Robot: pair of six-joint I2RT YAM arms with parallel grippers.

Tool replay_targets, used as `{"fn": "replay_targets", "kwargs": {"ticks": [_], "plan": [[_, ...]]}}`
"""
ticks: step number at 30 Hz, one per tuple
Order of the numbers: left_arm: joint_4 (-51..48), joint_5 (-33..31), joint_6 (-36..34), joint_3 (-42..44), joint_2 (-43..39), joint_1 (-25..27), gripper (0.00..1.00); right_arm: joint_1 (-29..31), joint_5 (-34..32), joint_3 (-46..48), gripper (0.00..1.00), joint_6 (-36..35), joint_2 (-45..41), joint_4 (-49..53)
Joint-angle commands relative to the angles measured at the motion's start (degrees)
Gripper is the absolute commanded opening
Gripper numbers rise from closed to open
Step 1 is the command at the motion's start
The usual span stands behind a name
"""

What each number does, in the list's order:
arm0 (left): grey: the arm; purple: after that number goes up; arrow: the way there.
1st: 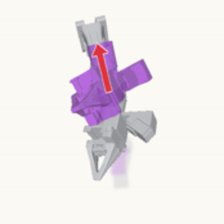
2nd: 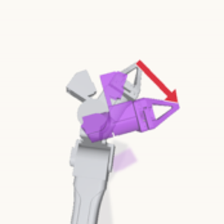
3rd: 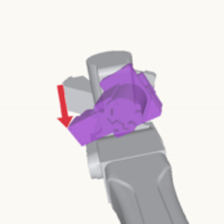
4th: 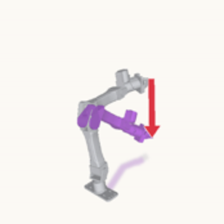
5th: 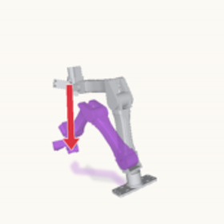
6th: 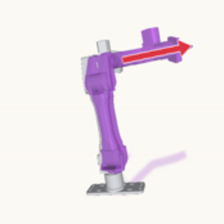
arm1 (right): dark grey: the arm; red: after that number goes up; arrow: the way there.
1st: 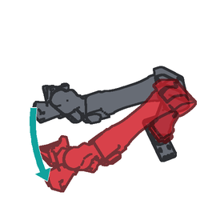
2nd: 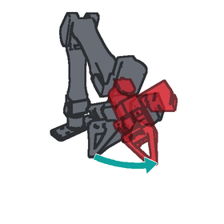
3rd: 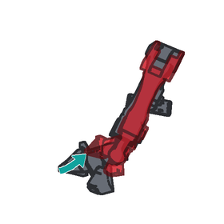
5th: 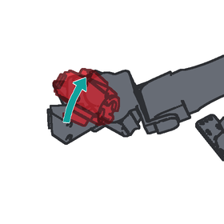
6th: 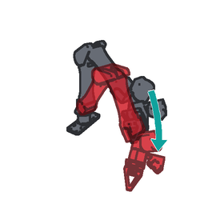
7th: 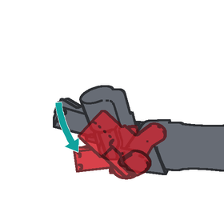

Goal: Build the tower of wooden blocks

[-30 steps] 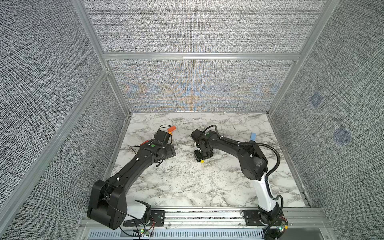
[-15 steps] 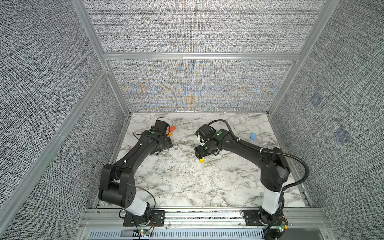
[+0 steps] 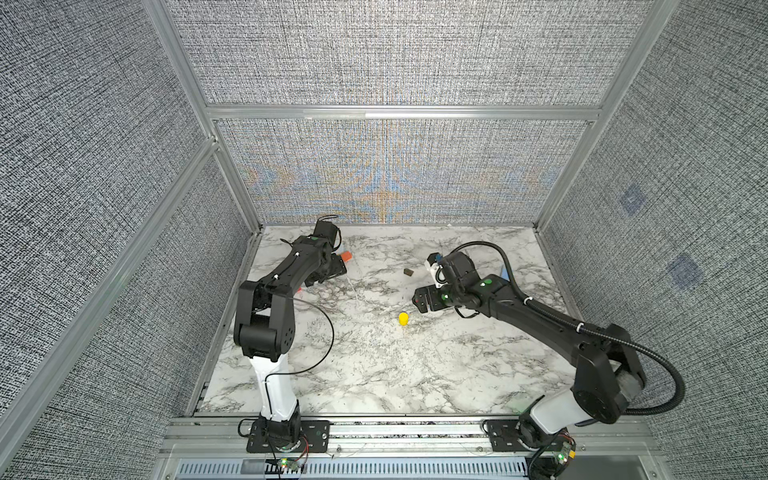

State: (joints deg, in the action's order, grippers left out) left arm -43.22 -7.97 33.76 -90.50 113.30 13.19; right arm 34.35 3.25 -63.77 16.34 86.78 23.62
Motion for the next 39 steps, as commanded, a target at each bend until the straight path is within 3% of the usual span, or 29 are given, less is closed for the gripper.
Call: {"fn": "replay_targets", "kwargs": {"ticks": [1,22,39], "plan": [[-0.6,0.6,-1.8,-3.3,3.9,-0.2,0.88,-0.9,-0.9,3.3,0.99,2.1,-1.7,-7.4],[-4.7,1.3,-1.4,-23.1,21.1,-1.0,0.88,-1.6,0.5,3.7,0.99,1.2,0.1,-9.6],[-8.1,2.2,0.7,-26.1,24.1,-1.0,0.84,-1.6,2.1,4.7,0.99,1.5,-1.9,-9.5]]}}
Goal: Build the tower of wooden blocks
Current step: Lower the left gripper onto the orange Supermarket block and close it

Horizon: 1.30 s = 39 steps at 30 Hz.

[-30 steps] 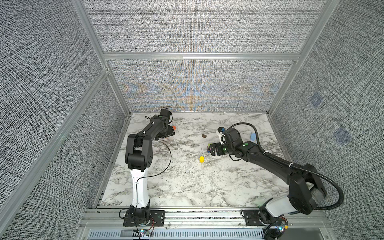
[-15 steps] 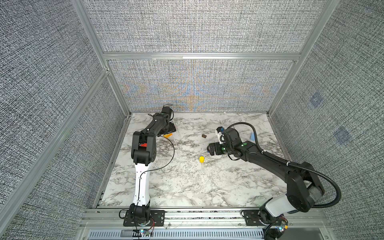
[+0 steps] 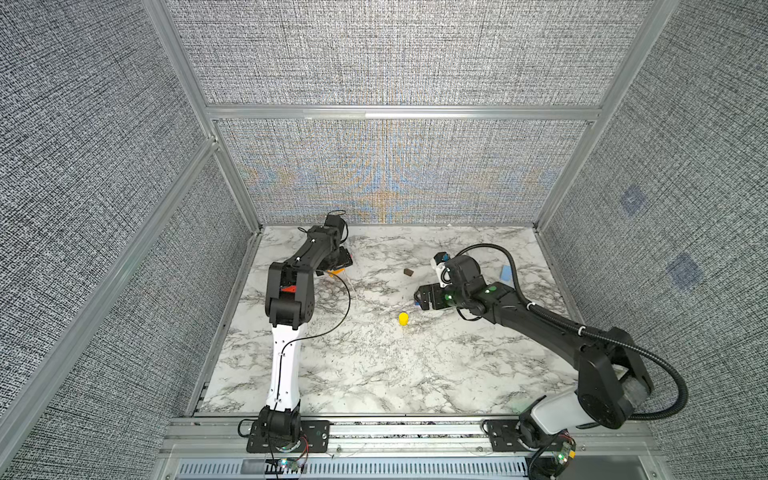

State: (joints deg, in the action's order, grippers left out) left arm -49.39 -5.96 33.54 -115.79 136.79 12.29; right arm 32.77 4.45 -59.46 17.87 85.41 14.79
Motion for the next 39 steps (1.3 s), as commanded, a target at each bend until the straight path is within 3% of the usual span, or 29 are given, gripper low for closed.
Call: {"fn": "replay_targets", "kwargs": {"ticks": [1,6,19,30,39], "plan": [[-2.0,0.2,1.1,-0.9,0.8,-0.1,0.84,0.0,0.9,0.6,0.99,-0.1,-0.7,-0.7],[-1.8,1.0,1.4,-0.7,1.2,0.0,0.79,0.1,1.7,0.8,0.99,0.1,-1.0,-0.9],[-1.9,1.6,1.0,0.1,0.5,0.0,0.52,0.2,2.3,1.0,0.99,0.2,-1.2,-0.9],[-2.3,1.2,-0.8,3.2,-3.5,0.6,0.49,0.2,2.6,0.9,0.99,0.1,-0.8,-0.8],[-6.5,-0.9,-3.3,3.2,-8.2,4.9,0.49,-3.1,4.2,2.1,0.99,3.8,-1.9,-2.4]]}}
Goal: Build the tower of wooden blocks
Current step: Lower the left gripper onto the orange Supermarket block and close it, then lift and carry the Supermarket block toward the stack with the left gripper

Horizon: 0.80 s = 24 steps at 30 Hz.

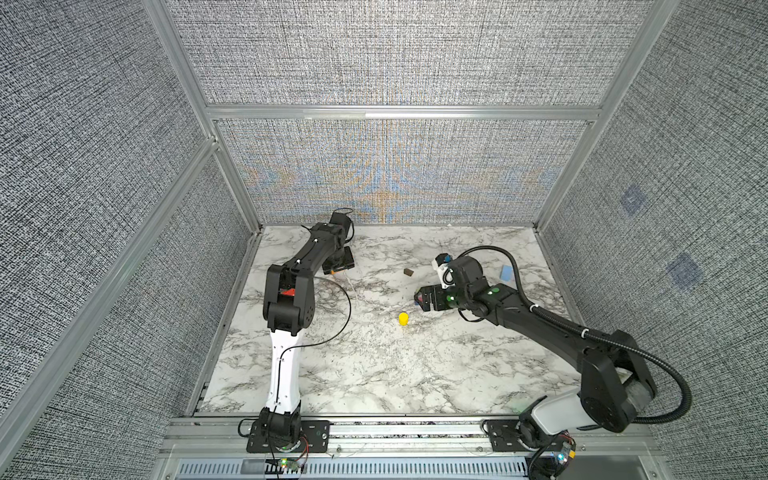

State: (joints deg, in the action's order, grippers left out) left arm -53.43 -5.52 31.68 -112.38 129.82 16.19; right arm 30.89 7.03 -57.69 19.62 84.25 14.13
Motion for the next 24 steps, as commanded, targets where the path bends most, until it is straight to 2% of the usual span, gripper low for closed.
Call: {"fn": "replay_targets", "kwargs": {"ticks": [1,8,16,24], "plan": [[-3.0,-1.5,-1.4,-0.3,-1.8,1.9,0.49,-2.2,2.4,2.5,0.99,2.9,-1.0,-2.5],[-5.7,-2.8,-0.6,-1.4,-4.4,8.3,0.49,-8.7,8.3,7.9,0.99,9.2,-0.5,-10.0],[-8.0,-4.4,1.3,-2.1,-5.8,16.1,0.49,-13.9,9.7,10.1,0.99,13.4,-0.8,-11.6],[-8.8,-3.7,3.8,-4.1,-6.3,20.9,0.49,-16.8,9.2,11.0,0.99,16.2,0.0,-11.5]]}}
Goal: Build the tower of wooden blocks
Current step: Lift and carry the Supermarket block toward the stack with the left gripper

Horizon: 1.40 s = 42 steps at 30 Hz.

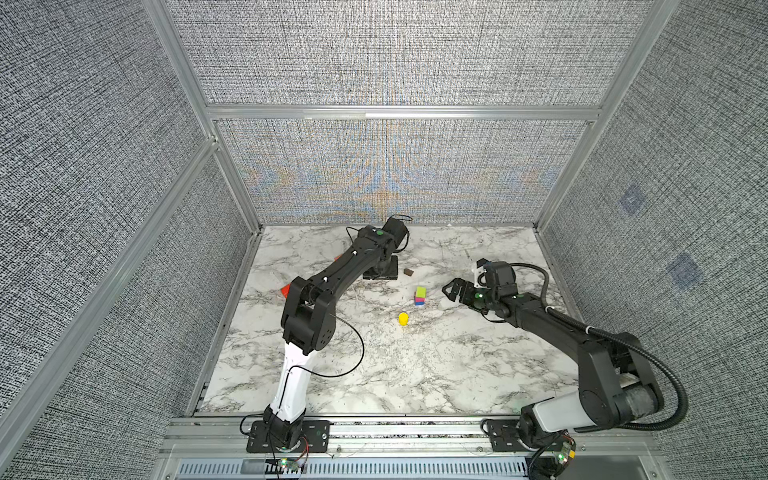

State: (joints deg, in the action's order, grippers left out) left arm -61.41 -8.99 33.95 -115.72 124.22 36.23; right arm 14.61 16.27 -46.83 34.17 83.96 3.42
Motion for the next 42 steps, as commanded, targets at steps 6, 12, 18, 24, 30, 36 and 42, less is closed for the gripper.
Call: {"fn": "replay_targets", "kwargs": {"ticks": [6,12,18,24,30,36,42], "plan": [[-0.9,1.6,3.2,-2.0,-1.2,4.1,0.49,-1.6,1.0,0.1,0.99,2.5,1.7,-0.5],[-1.9,1.8,4.3,-4.1,-0.2,6.8,0.49,-2.2,1.0,-0.8,0.99,2.6,2.6,1.0],[-2.8,1.9,4.8,-6.9,2.0,8.7,0.49,-2.4,1.3,-0.9,0.99,2.4,3.1,1.1],[-3.5,2.2,5.0,-8.6,4.2,10.2,0.49,-2.7,2.5,-1.3,0.99,2.3,4.2,1.3],[-3.6,2.4,5.4,-9.6,6.2,11.1,0.49,-2.9,2.7,-1.6,0.99,2.1,4.6,1.3],[-3.2,3.2,5.7,-10.6,7.6,11.8,0.49,-2.9,3.0,-1.7,0.99,2.0,5.4,1.3],[-3.7,3.6,5.6,-12.4,9.4,12.2,0.49,-3.0,3.2,-1.8,0.99,1.9,5.8,1.3]]}}
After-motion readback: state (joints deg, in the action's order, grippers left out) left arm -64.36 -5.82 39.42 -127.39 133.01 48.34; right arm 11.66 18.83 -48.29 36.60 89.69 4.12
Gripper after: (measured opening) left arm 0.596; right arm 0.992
